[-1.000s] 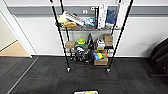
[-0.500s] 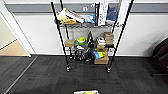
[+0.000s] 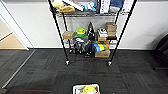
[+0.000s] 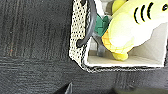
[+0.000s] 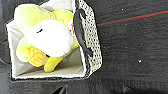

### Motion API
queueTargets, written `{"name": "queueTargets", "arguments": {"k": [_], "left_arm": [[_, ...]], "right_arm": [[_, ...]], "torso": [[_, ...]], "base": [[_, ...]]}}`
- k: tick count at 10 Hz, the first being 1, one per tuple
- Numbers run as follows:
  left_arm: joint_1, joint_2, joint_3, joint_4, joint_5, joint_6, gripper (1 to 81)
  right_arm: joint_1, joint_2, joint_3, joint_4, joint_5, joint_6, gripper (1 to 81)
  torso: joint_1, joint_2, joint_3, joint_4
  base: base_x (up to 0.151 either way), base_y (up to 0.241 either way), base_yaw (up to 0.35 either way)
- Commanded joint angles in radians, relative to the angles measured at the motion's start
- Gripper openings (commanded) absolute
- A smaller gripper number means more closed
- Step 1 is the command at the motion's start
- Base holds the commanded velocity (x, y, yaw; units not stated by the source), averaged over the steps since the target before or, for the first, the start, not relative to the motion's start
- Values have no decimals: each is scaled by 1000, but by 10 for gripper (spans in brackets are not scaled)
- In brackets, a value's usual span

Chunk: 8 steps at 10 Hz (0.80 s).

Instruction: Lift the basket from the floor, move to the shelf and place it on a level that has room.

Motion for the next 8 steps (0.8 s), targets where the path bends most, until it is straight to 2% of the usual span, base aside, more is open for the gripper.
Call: {"name": "queueTargets", "arguments": {"k": [1, 3, 5, 6, 8], "left_arm": [[-130, -16, -1, -23, 71, 2, 811], [-144, -13, -4, -22, 66, 2, 811], [-143, -8, -8, -20, 49, 5, 811], [-139, -4, -10, -20, 19, 3, 811], [-145, 4, -10, -22, 15, 3, 811]], "right_arm": [[144, 3, -3, 29, -70, 2, 811], [161, 17, -3, 27, -70, 2, 811], [161, 29, -2, 26, -52, 1, 811], [163, 38, -3, 24, -41, 1, 811], [172, 52, -3, 24, -38, 1, 811]], "torso": [[62, -96, 2, 0], [98, -153, -17, 0], [138, -217, -20, 0], [158, -247, -21, 0], [201, -316, -21, 0]], "base": [[0, 0, 0], [0, 0, 0], [0, 0, 0], [0, 0, 0], [0, 0, 0]]}}
